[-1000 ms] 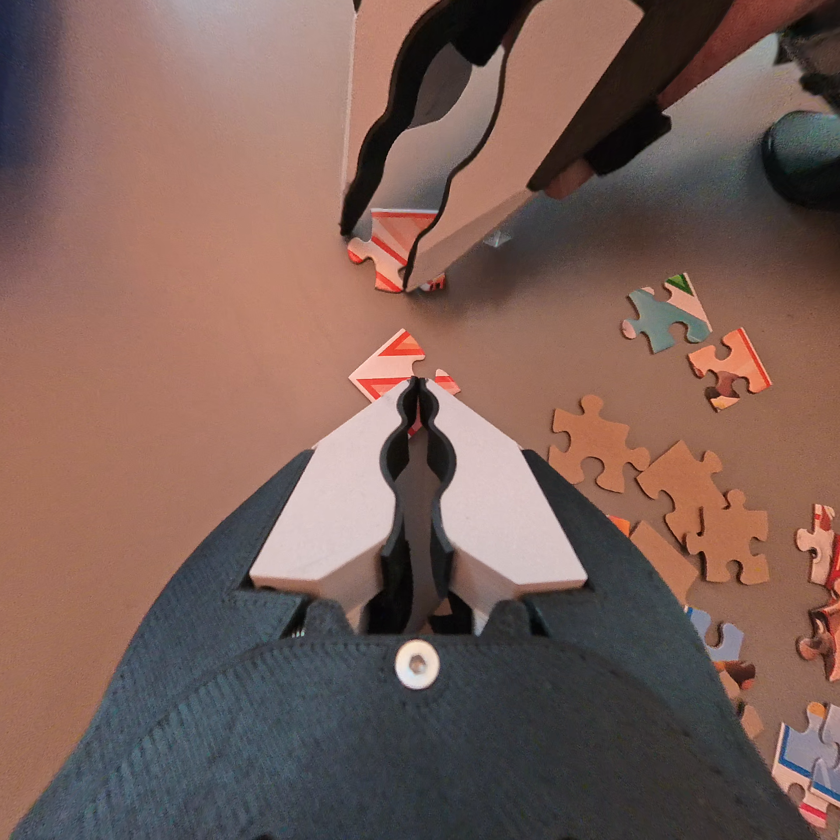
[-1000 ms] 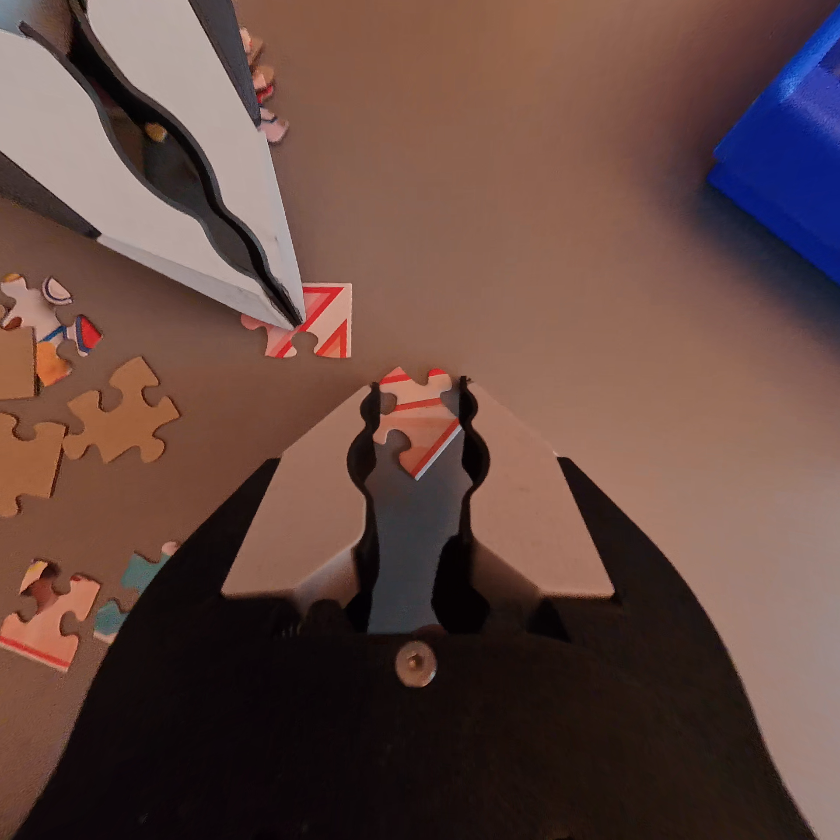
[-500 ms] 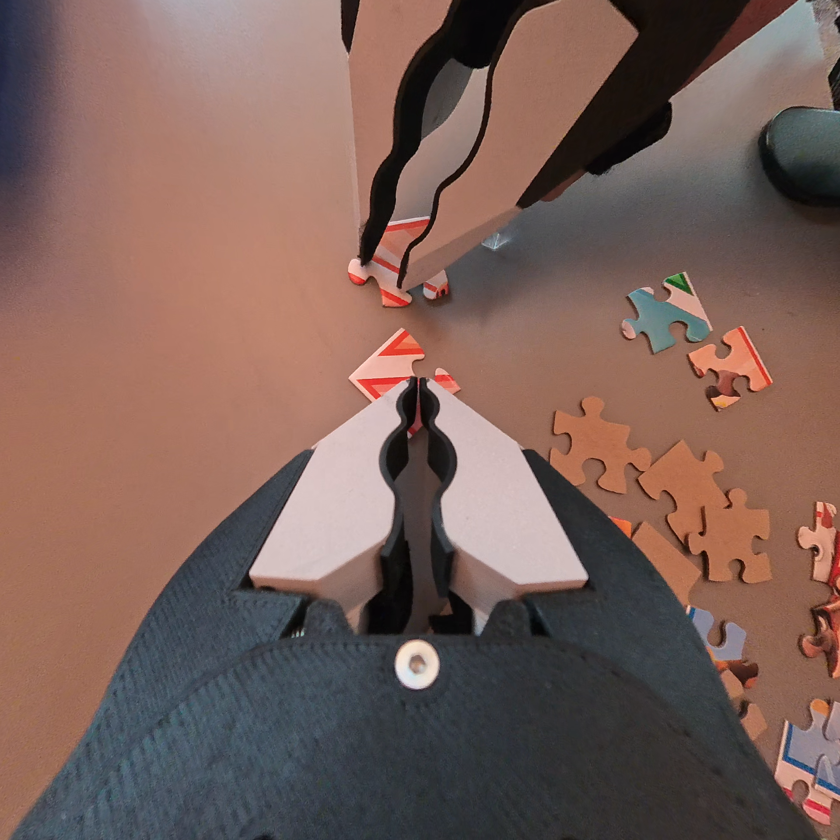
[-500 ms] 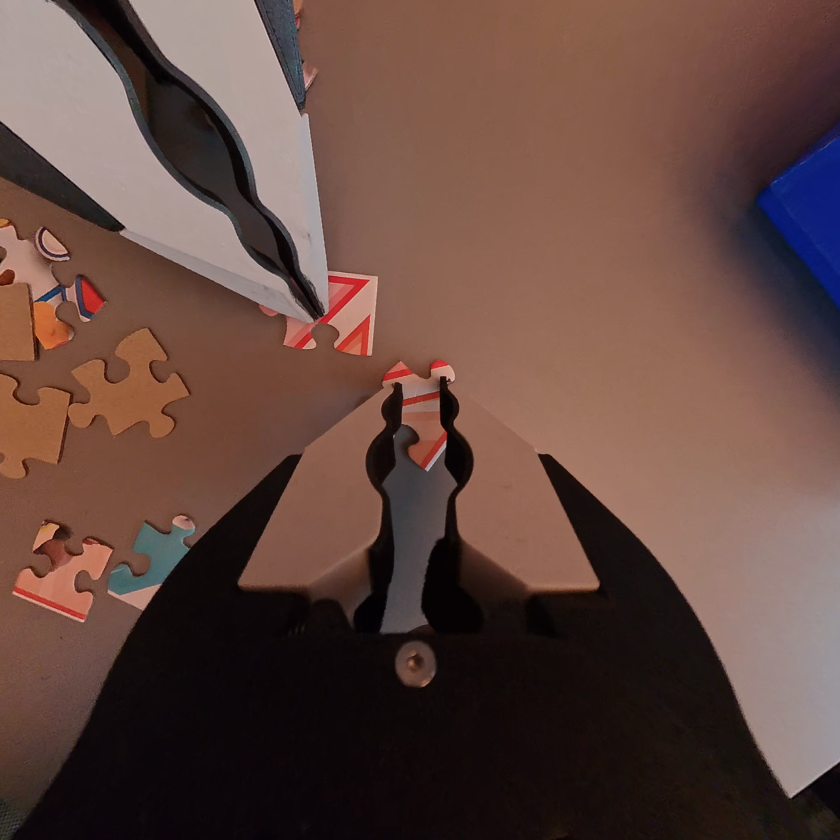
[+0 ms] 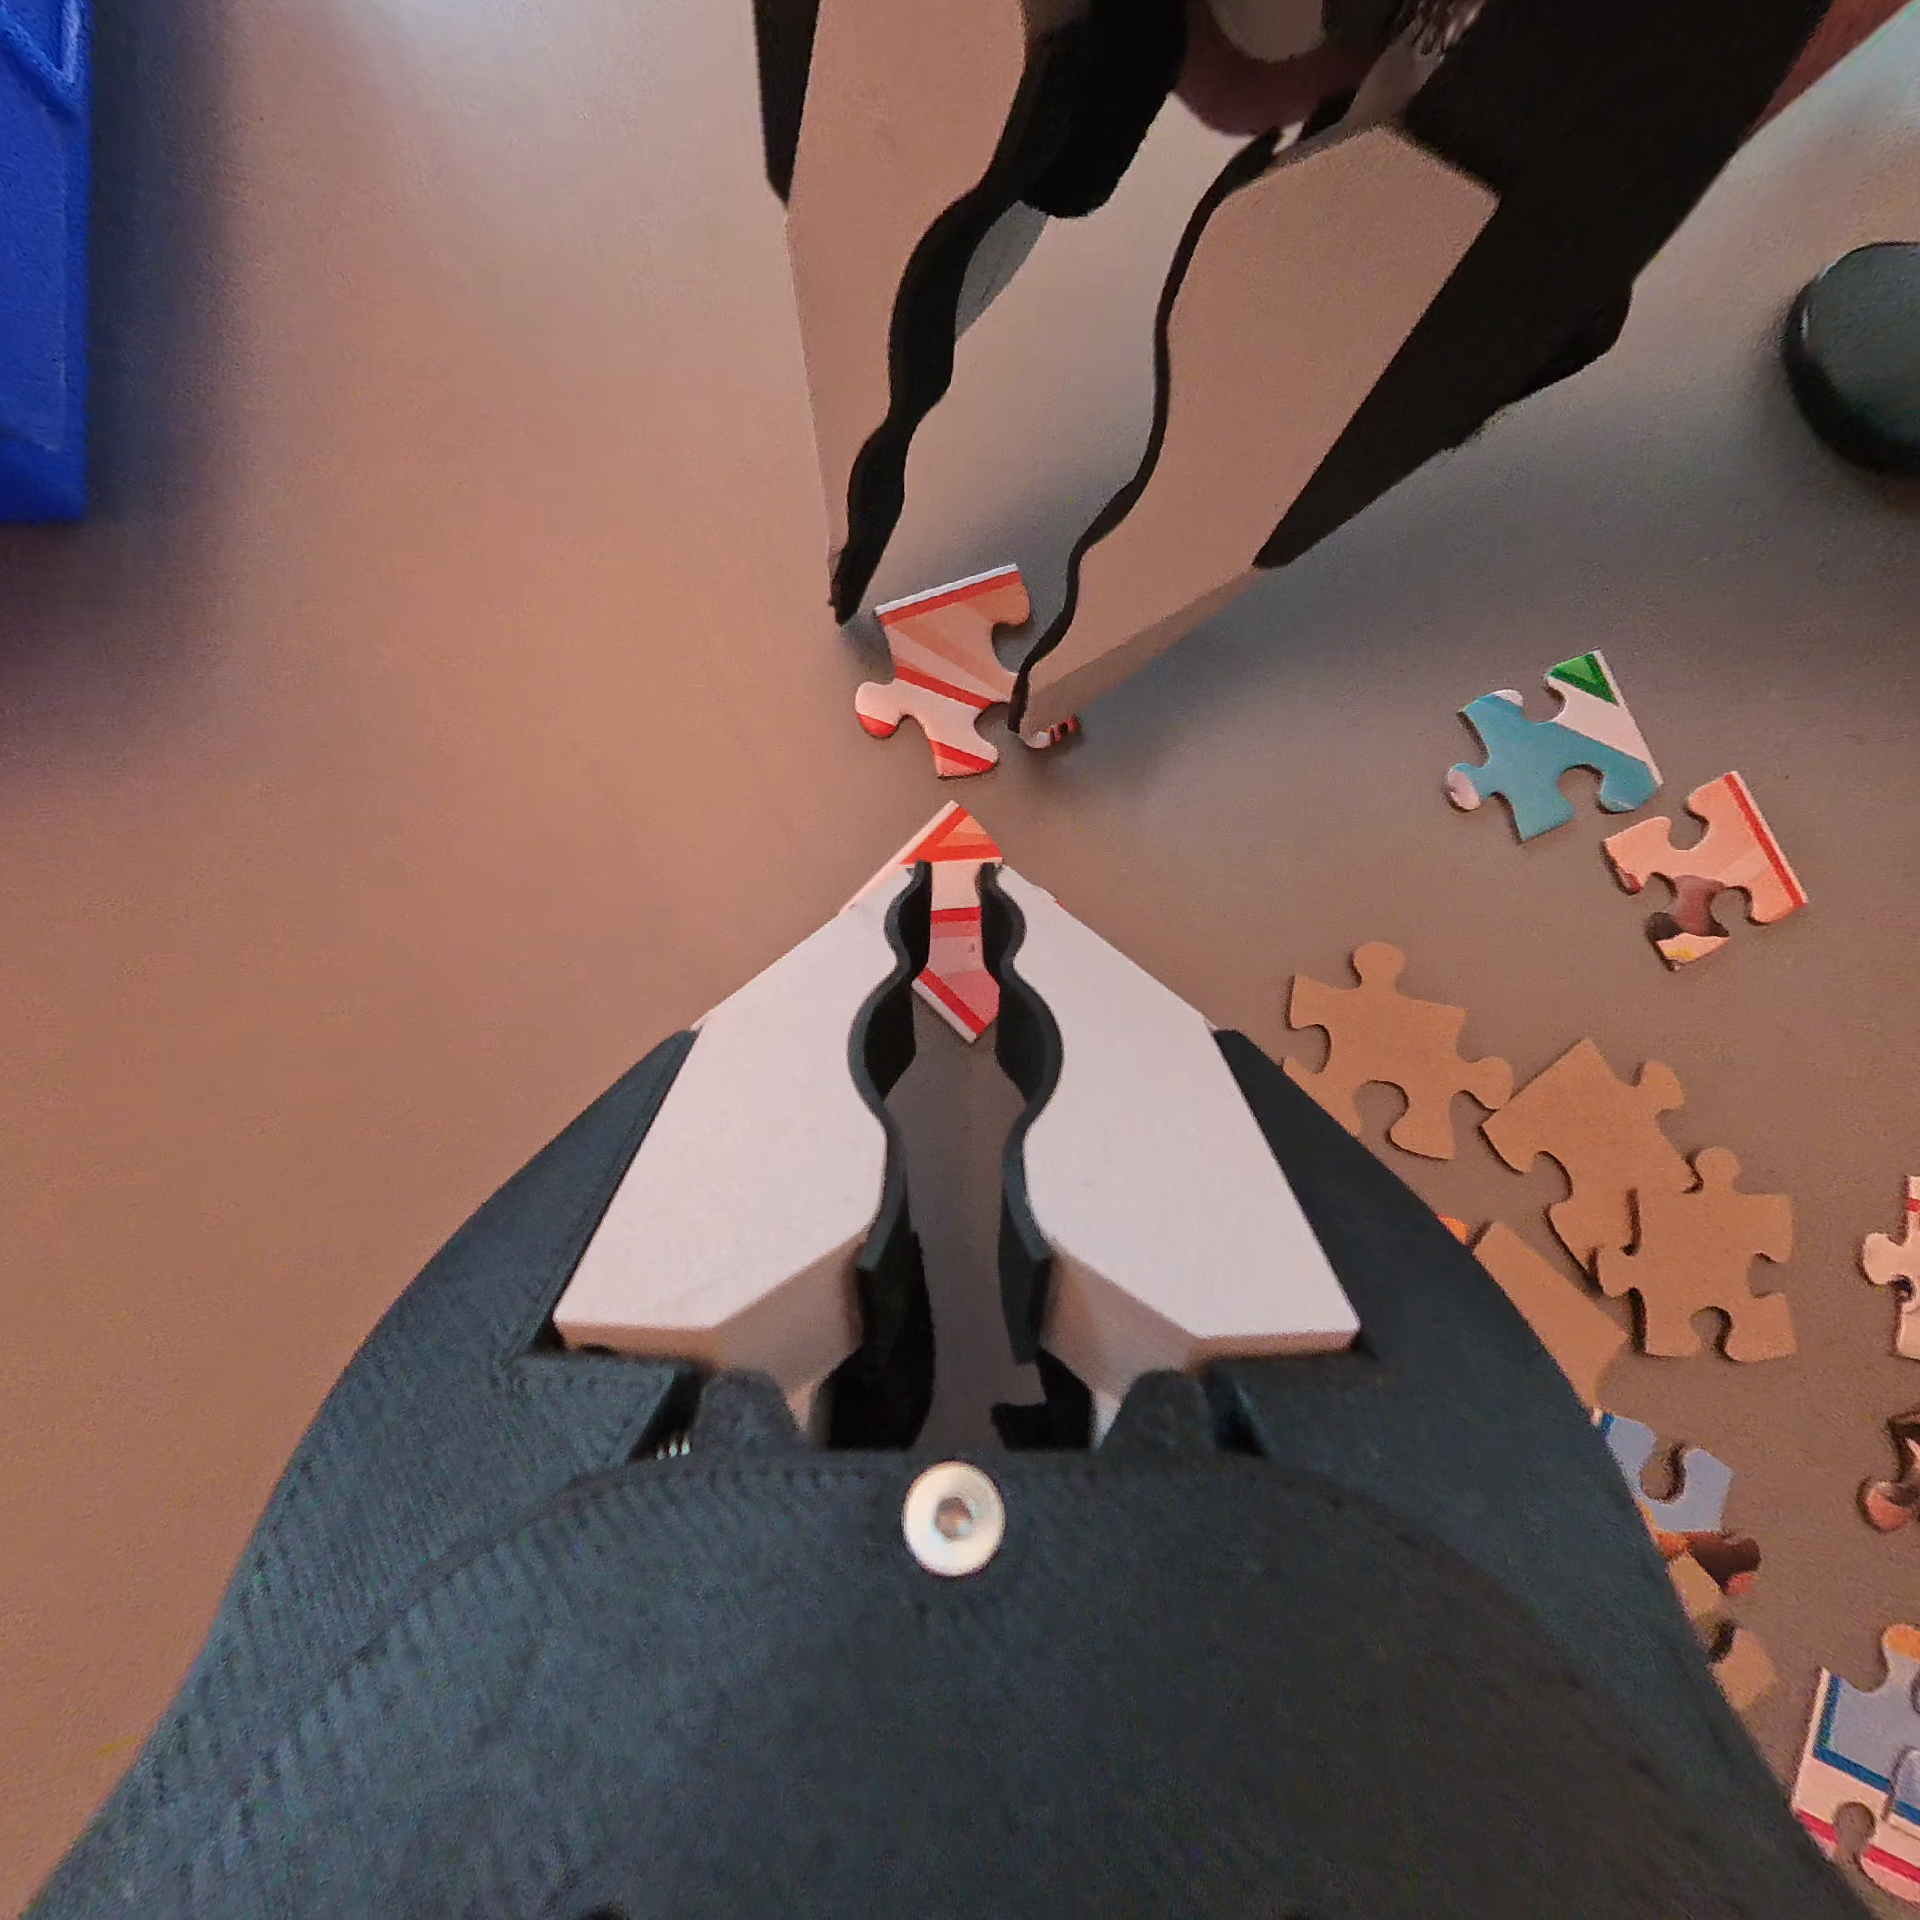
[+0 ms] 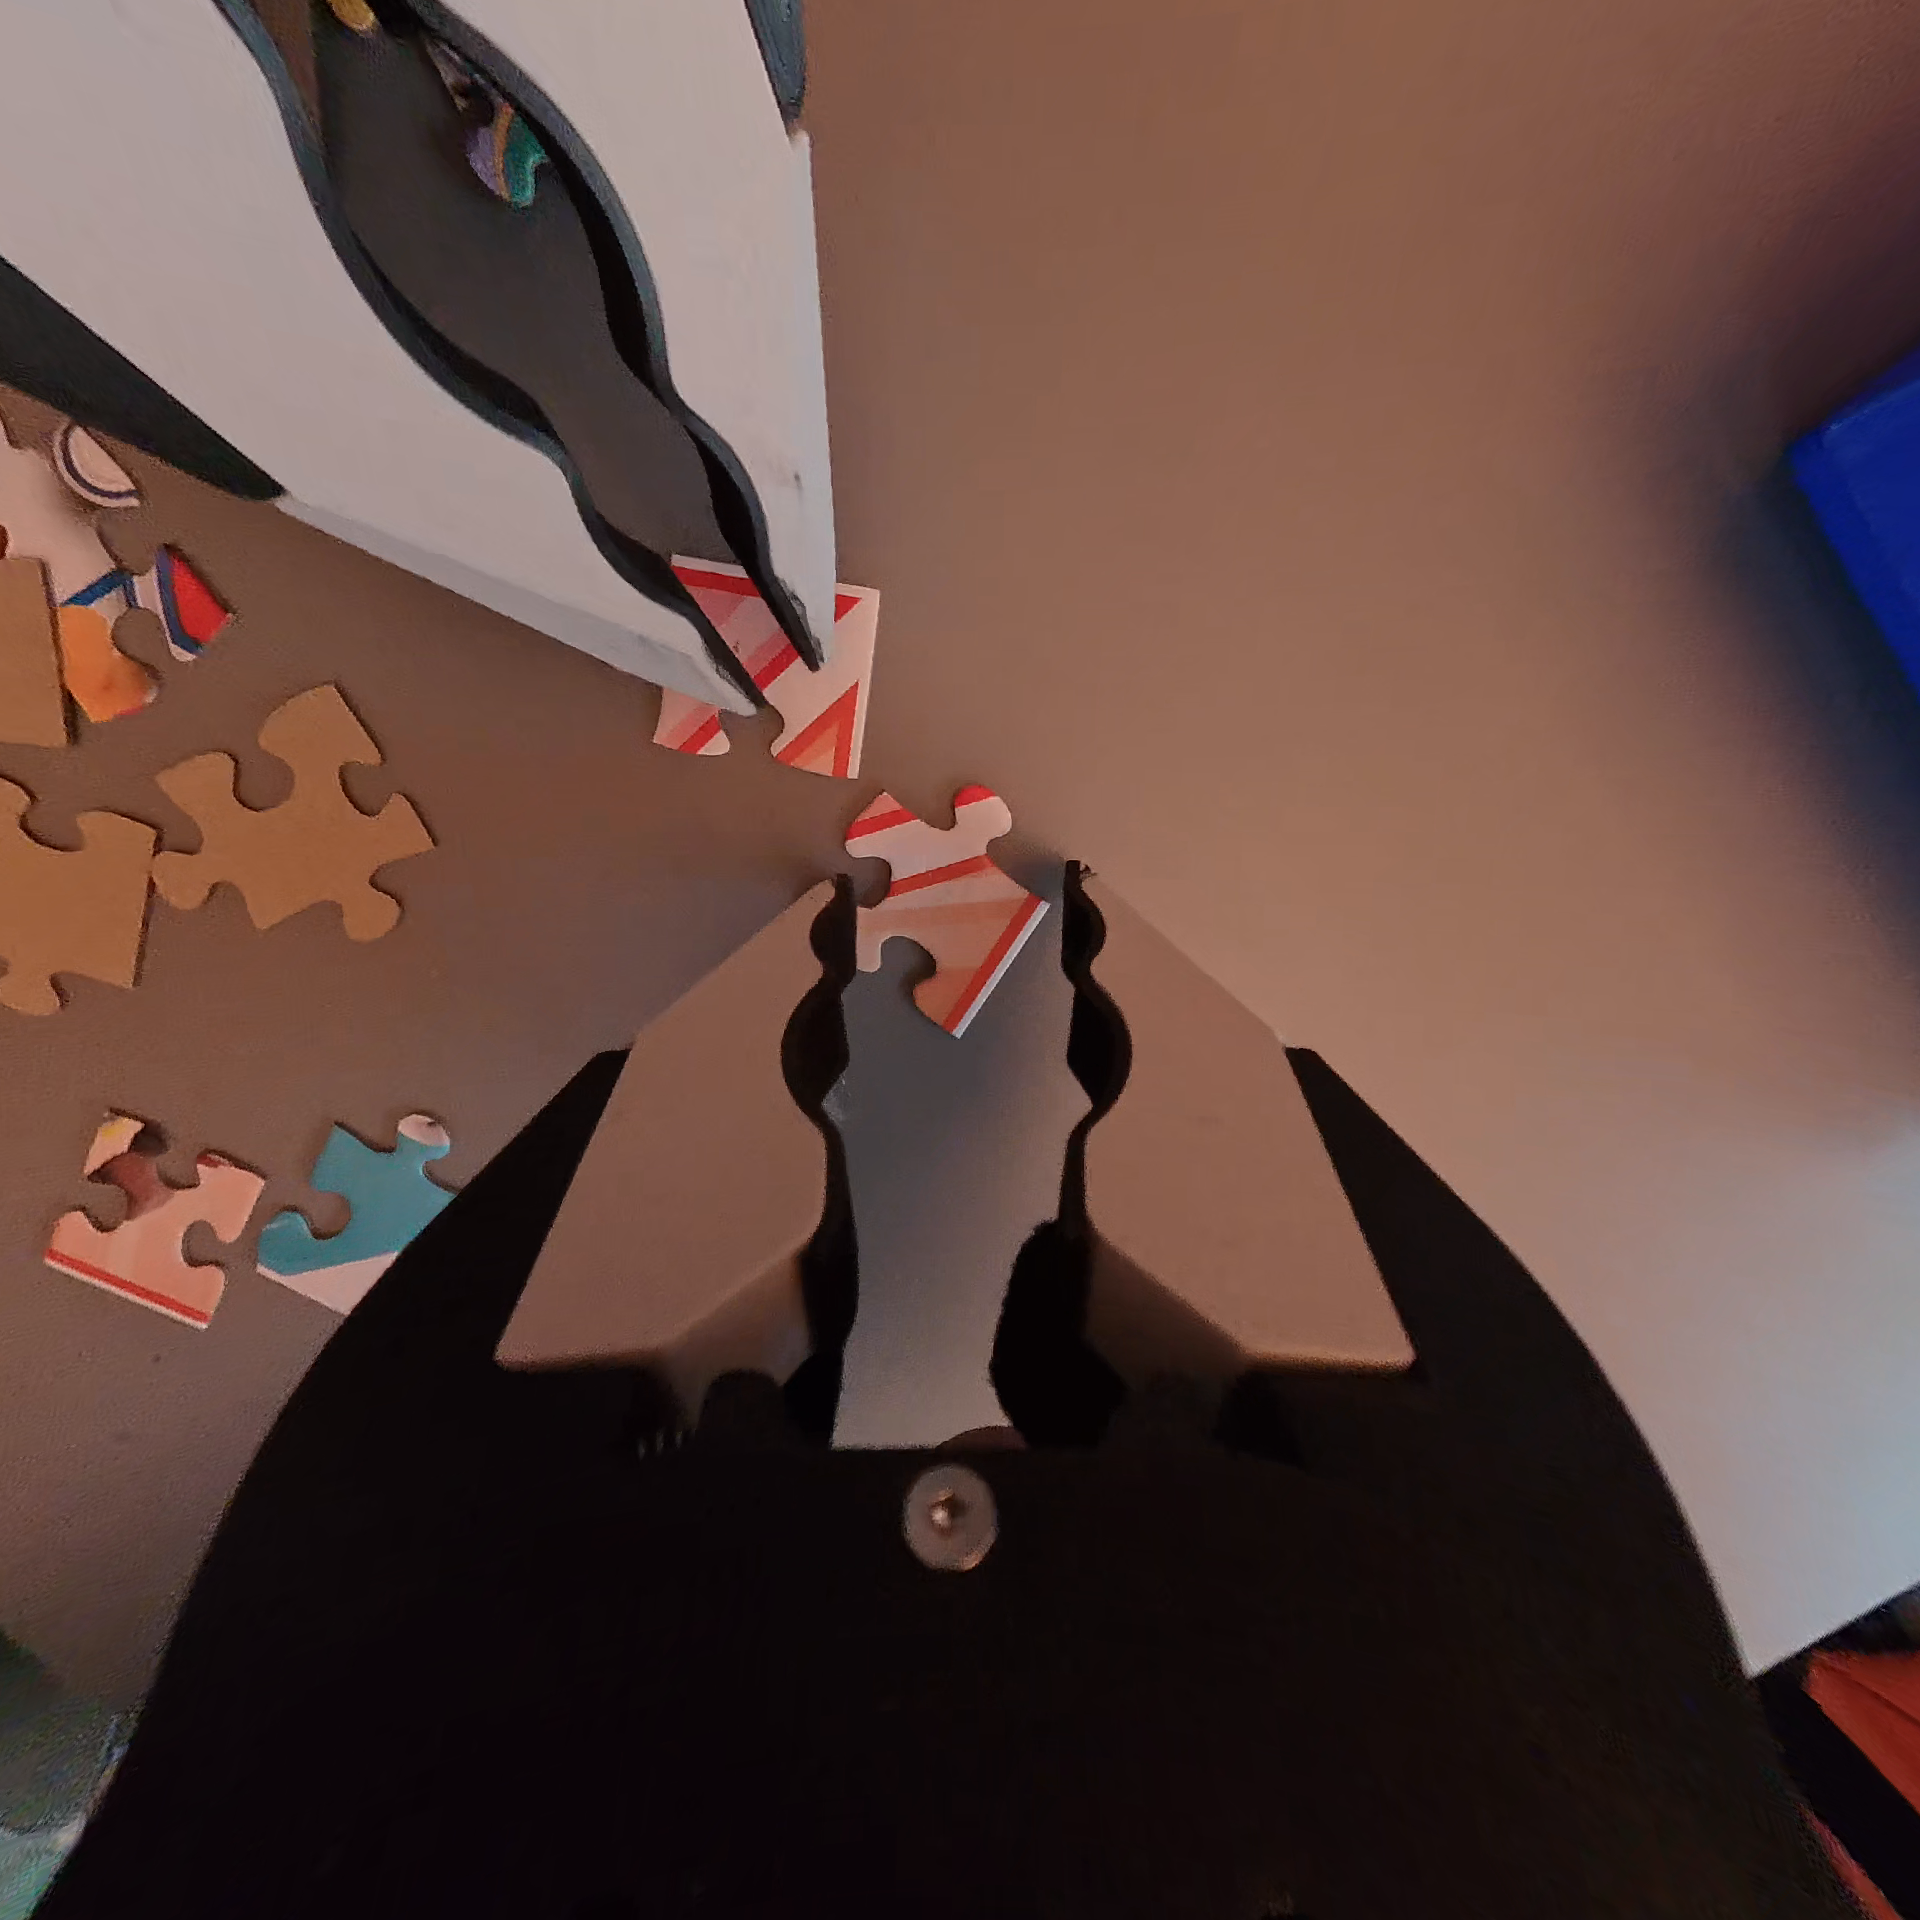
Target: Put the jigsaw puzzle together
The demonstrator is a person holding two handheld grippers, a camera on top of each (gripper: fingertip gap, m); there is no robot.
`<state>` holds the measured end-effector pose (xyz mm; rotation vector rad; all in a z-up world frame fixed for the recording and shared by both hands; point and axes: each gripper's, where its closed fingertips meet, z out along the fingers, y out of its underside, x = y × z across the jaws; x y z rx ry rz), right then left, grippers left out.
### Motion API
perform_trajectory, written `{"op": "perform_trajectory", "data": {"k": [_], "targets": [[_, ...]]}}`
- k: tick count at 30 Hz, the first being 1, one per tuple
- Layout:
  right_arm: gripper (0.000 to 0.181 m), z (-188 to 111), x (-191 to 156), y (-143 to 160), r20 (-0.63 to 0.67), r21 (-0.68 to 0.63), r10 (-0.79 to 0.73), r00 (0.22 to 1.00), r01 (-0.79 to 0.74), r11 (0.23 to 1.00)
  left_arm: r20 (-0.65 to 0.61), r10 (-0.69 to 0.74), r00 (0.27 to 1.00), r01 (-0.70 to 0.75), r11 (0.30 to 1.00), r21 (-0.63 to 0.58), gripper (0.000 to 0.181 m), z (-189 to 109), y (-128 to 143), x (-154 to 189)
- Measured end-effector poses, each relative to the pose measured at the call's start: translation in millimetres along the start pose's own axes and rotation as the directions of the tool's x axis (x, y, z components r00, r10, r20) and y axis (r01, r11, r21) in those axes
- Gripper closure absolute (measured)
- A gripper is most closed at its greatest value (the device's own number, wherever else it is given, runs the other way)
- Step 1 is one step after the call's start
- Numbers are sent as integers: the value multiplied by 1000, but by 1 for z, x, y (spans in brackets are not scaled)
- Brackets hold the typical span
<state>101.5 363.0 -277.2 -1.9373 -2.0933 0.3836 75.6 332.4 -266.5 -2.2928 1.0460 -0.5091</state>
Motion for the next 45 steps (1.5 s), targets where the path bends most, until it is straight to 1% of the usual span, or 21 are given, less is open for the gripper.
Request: {"op": "perform_trajectory", "data": {"k": [3,6,8,14,18,19,20,23,25,27,29,31,33,34,36,39,41,43,45], "targets": [[156,2,-4,1,27,-75,-42,999,44,996,-1,-9,1000,9,1000,-12,172,4,4,-1],[157,3,-4,-1,37,-120,-40,999,45,992,-7,-25,1000,25,1000,-4,172,5,6,-2],[162,3,-3,-1,32,-132,-42,999,46,990,-13,-35,999,35,999,5,172,4,7,-3],[165,3,-4,-2,9,-110,-45,999,46,993,-8,-24,1000,24,1000,12,172,4,6,-1],[166,2,-6,-3,17,-84,-34,999,36,996,-5,-20,1000,20,1000,19,172,4,5,-1],[172,1,-6,-3,19,-79,-35,999,36,996,-3,-20,1000,20,1000,20,172,4,5,-1],[181,0,-7,-3,25,-71,-37,999,38,997,-2,-21,1000,21,1000,21,173,3,6,-2],[181,0,-13,-1,47,-73,-49,998,52,996,2,-27,1000,27,999,24,172,1,7,-3],[181,-5,-13,-1,26,-61,-55,998,56,997,0,-26,1000,26,999,28,172,0,8,-2],[175,-15,-21,-2,33,-19,-50,998,51,999,-7,-17,1000,17,999,29,172,-3,8,1],[166,-26,-37,4,48,-4,-61,997,62,998,-17,2,1000,-1,999,32,171,-6,7,7],[157,-35,-62,10,80,23,-104,991,103,994,-25,25,999,-24,999,32,171,-10,5,14],[149,-38,-78,23,80,8,-147,986,147,989,-45,56,997,-55,998,14,171,-11,5,22],[148,-37,-85,30,86,-10,-152,985,153,988,-58,67,996,-67,998,4,172,-10,6,28],[149,-33,-98,38,91,-21,-165,982,167,986,-106,93,990,-97,995,-27,172,-6,9,44],[150,-22,-110,45,87,-17,-157,984,160,987,-146,128,981,-139,988,-66,171,4,15,66],[159,-18,-109,44,71,6,-125,990,125,992,-162,137,977,-151,986,-76,170,9,16,77],[168,-17,-110,42,65,43,-96,993,93,995,-182,127,975,-140,988,-60,169,12,14,84],[168,-17,-110,42,53,66,-82,995,78,995,-188,106,976,-118,991,-58,168,12,13,85]]}}
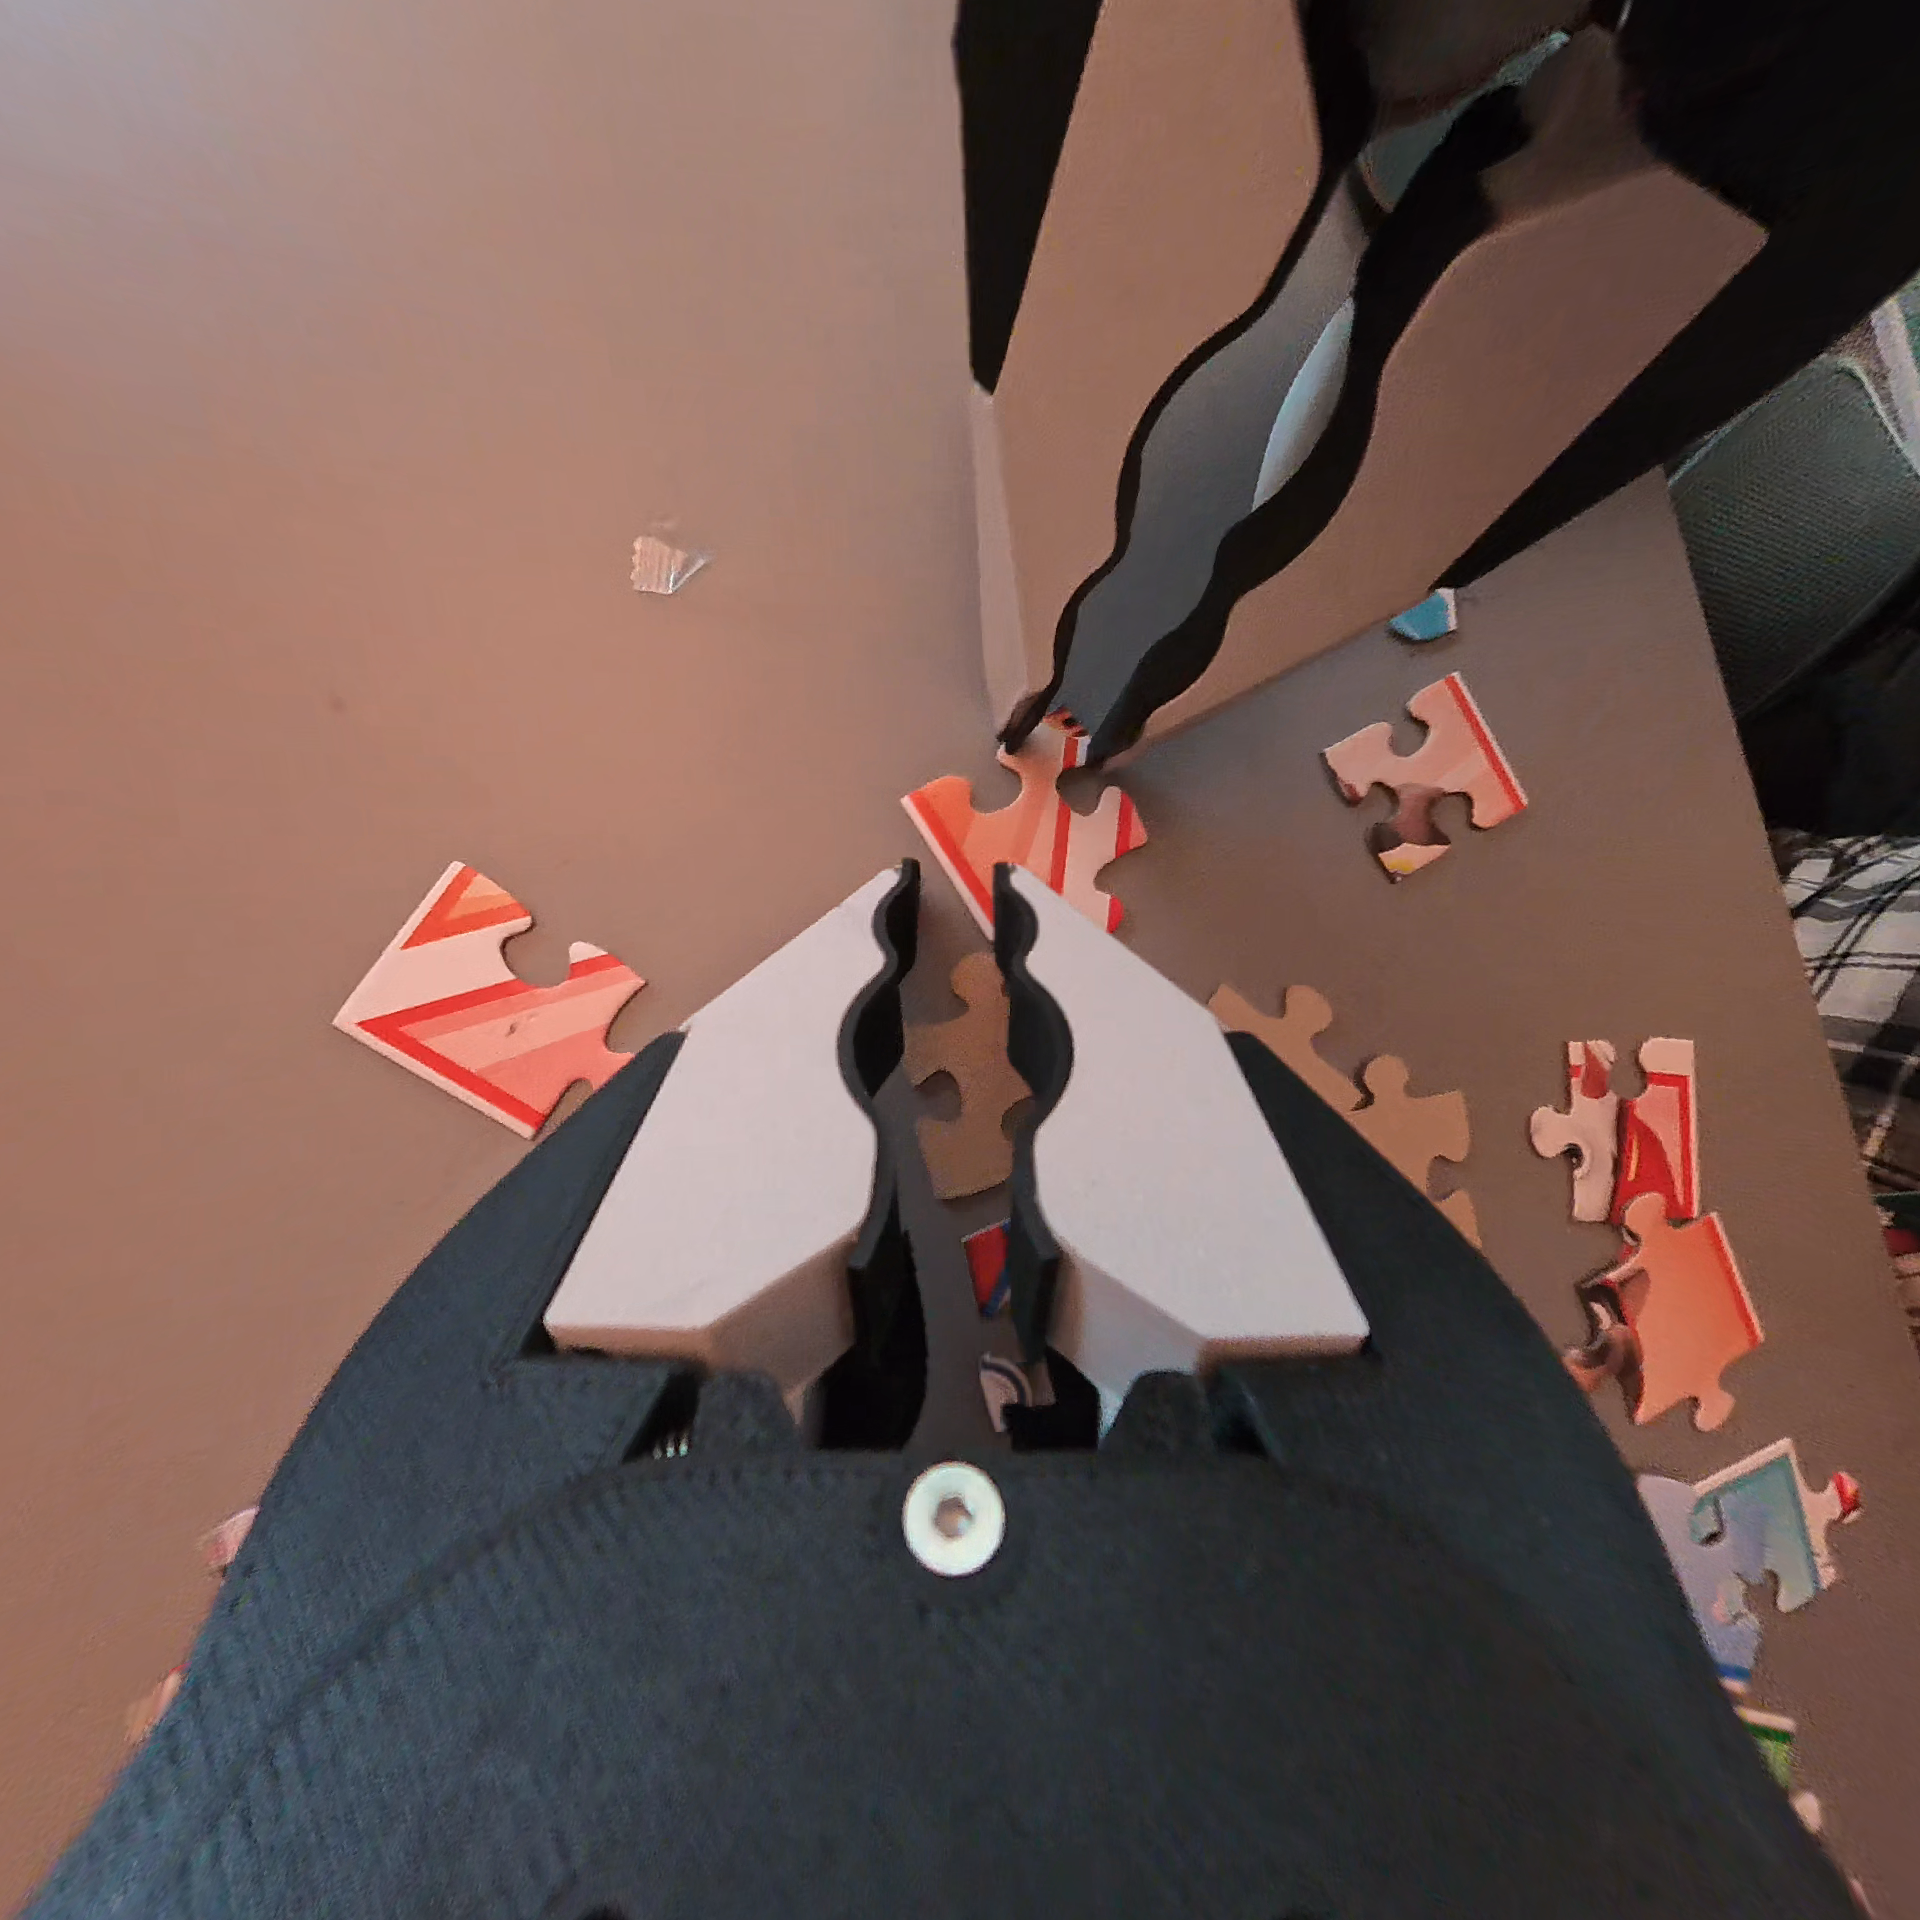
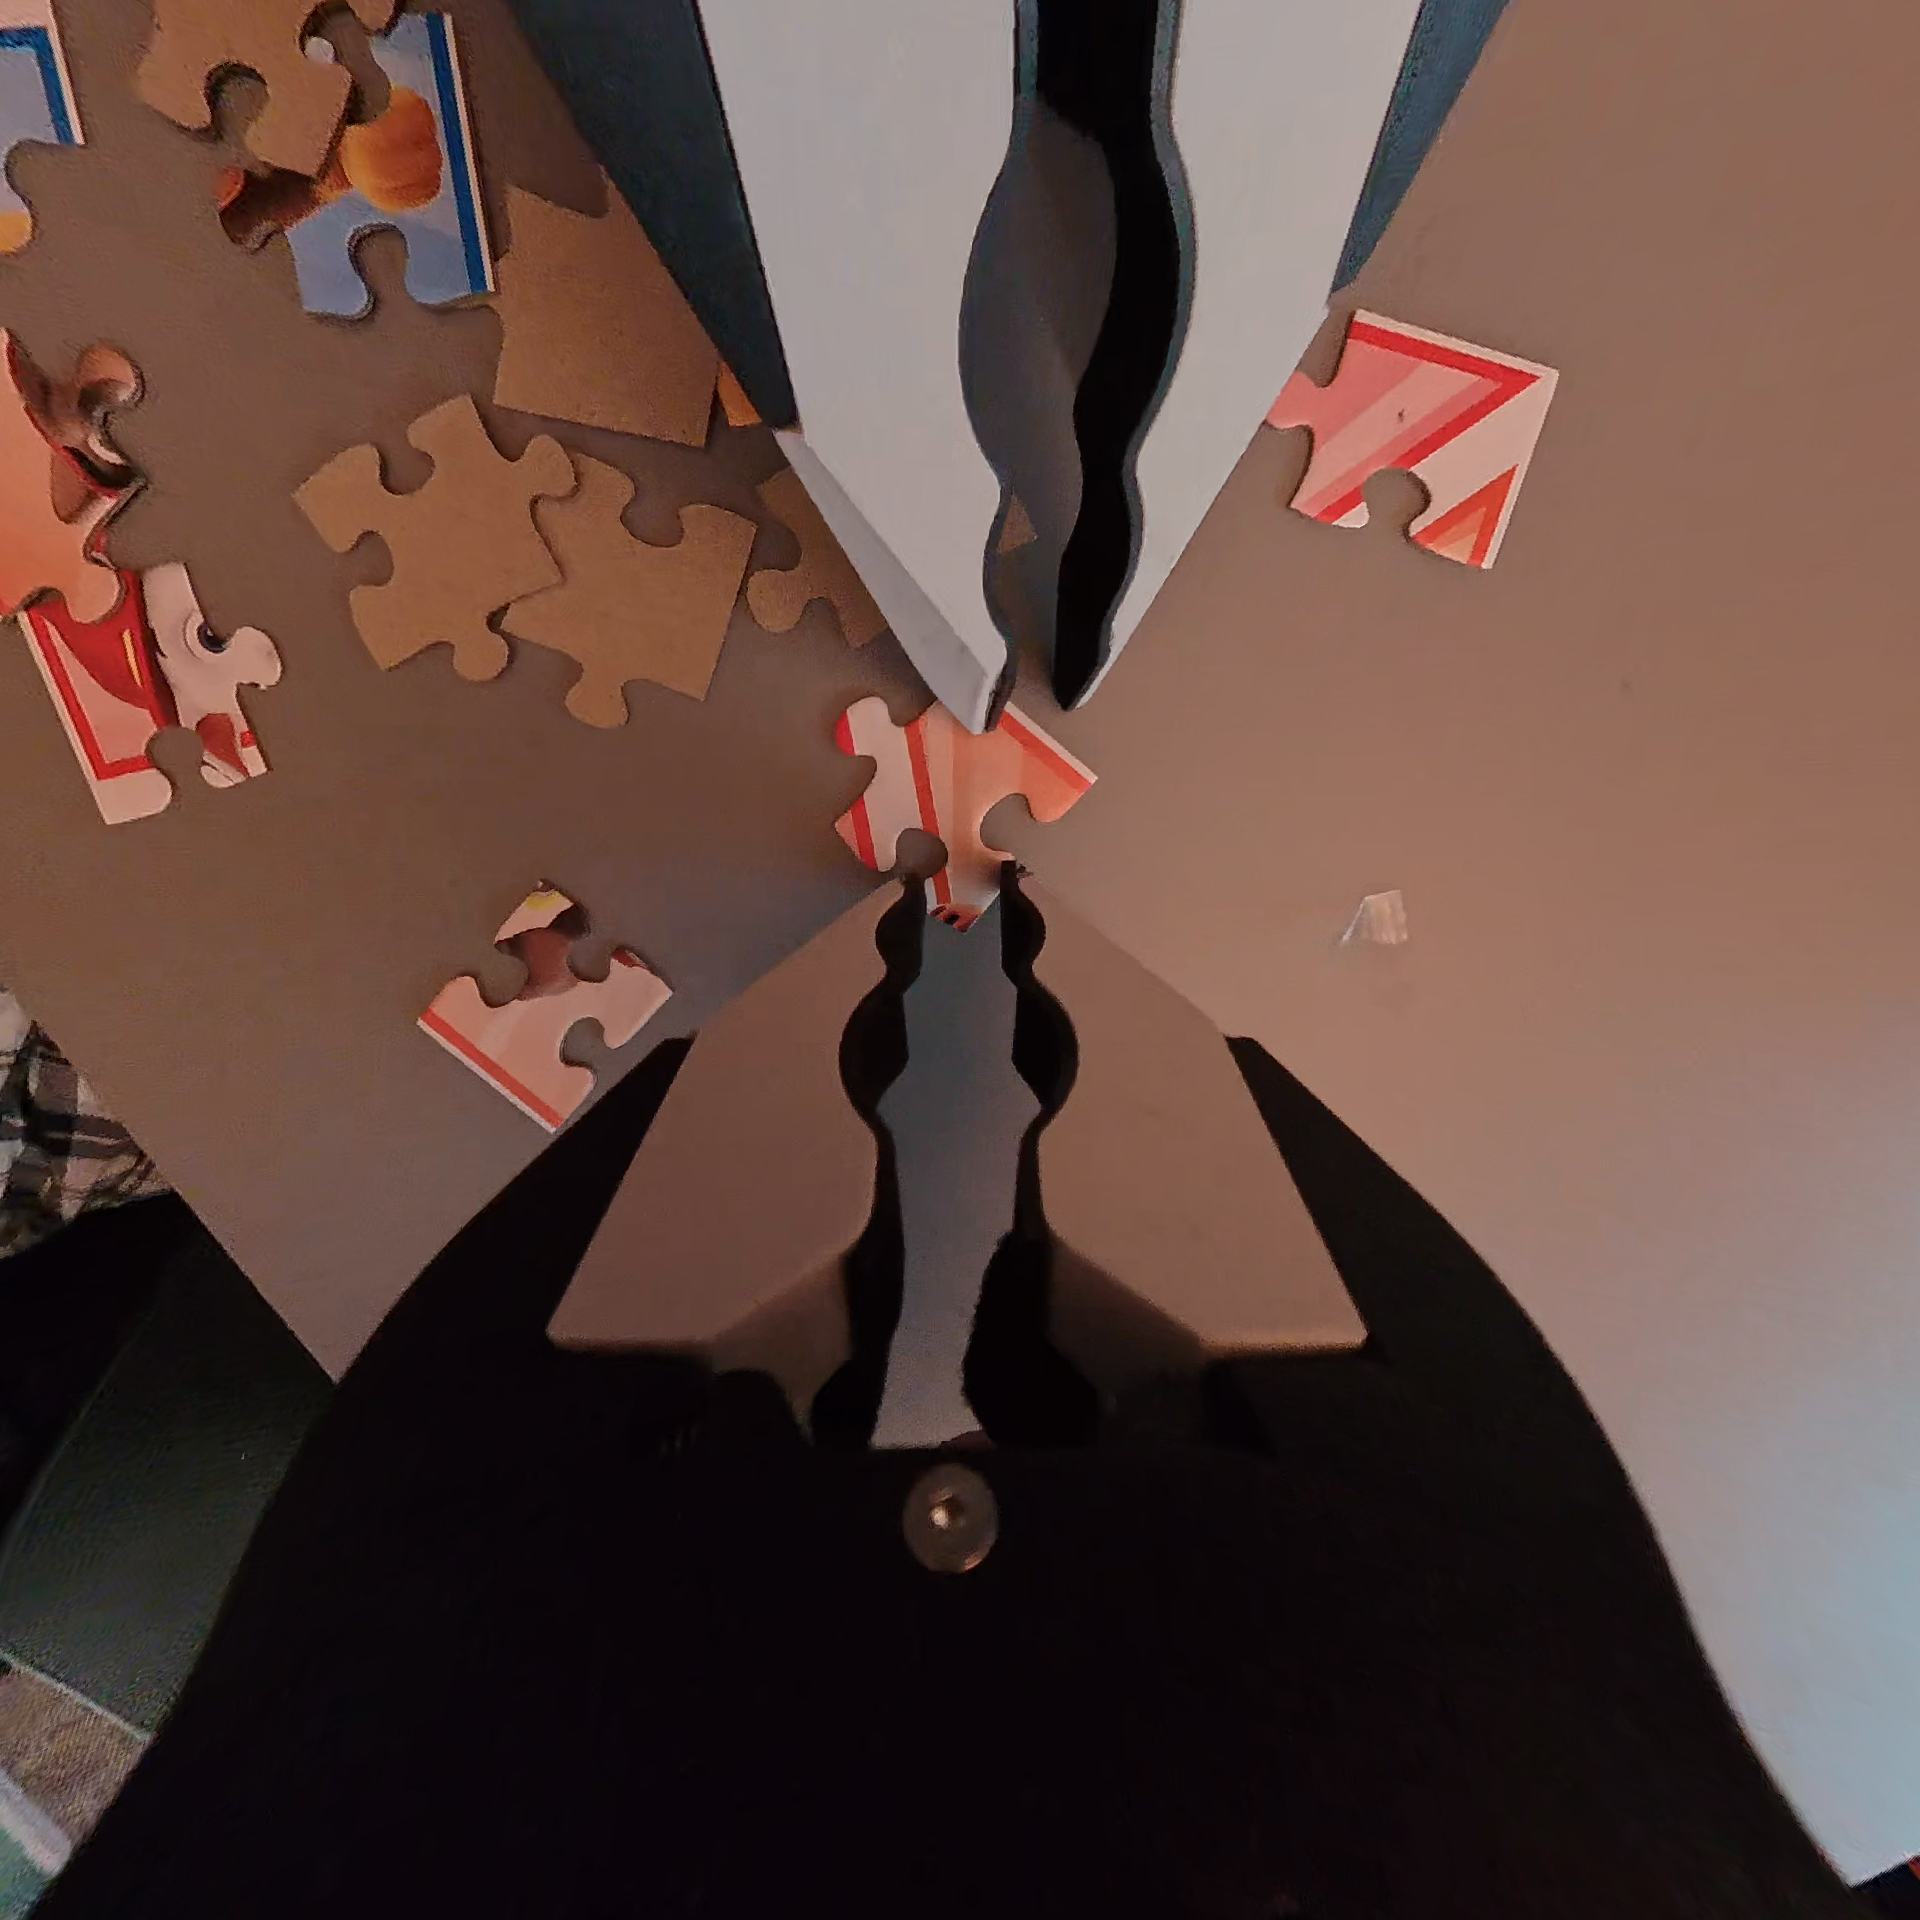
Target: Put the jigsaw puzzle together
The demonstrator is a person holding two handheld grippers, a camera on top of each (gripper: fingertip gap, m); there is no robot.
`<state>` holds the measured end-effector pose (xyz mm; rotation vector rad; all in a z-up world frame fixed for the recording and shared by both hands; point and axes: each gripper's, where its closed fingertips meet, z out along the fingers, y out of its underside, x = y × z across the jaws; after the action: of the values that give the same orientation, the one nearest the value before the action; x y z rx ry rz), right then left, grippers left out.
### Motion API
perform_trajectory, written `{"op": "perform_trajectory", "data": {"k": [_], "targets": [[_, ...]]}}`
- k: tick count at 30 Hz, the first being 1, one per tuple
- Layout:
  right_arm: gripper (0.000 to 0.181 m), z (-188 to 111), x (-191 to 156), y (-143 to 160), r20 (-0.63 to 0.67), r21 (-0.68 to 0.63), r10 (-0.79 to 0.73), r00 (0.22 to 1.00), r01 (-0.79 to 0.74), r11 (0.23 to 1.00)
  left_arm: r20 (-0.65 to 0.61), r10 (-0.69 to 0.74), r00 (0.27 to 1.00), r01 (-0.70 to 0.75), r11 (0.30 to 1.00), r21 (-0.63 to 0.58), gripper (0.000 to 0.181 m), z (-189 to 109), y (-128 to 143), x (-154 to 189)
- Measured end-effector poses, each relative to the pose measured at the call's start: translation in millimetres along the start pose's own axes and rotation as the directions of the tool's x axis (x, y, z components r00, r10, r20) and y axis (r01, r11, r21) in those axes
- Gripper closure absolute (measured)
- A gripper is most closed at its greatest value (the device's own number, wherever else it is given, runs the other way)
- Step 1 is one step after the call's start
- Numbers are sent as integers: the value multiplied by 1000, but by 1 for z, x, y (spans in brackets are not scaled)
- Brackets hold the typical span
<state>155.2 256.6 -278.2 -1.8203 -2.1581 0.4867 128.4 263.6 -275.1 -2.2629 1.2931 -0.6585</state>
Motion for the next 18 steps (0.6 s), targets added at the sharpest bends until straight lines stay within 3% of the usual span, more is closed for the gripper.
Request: {"op": "perform_trajectory", "data": {"k": [4,6,14,18], "targets": [[171,-1,-1,0,-33,49,20,999,-19,999,-32,-18,999,18,1000,-4,168,0,1,7],[181,-1,-3,-1,-46,71,14,999,-11,997,-49,-28,998,28,1000,1,167,1,0,10],[181,-2,-11,1,-47,111,41,998,-36,993,-50,-21,999,21,1000,5,163,3,-2,15],[170,-3,-25,5,-32,75,4,999,-2,997,-52,20,998,-21,1000,-8,165,7,-4,22]]}}
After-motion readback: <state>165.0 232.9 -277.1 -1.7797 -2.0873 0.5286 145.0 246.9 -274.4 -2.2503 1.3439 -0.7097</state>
